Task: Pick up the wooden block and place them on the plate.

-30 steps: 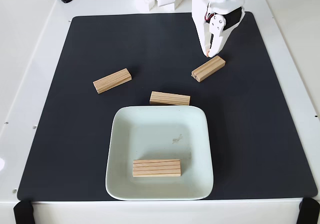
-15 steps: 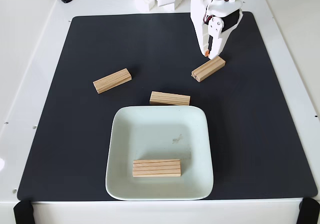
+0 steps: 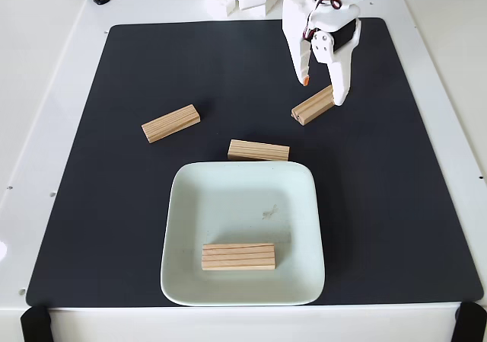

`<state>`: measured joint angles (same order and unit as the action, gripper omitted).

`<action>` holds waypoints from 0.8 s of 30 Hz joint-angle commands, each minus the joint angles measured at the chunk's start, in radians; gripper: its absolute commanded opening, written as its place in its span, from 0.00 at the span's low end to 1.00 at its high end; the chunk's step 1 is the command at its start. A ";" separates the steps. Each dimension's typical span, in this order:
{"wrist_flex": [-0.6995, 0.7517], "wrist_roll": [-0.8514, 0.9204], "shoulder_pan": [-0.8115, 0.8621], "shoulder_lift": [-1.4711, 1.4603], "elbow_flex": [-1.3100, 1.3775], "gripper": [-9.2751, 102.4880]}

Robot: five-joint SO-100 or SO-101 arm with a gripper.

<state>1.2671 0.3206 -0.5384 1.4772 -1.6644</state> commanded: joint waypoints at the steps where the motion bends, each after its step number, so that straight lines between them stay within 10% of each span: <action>1: -0.006 0.008 -0.002 0.015 0.000 0.33; 24: -0.152 0.032 -0.002 0.015 -0.130 0.32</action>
<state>1.1275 0.3405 -0.5384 1.4711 -1.7932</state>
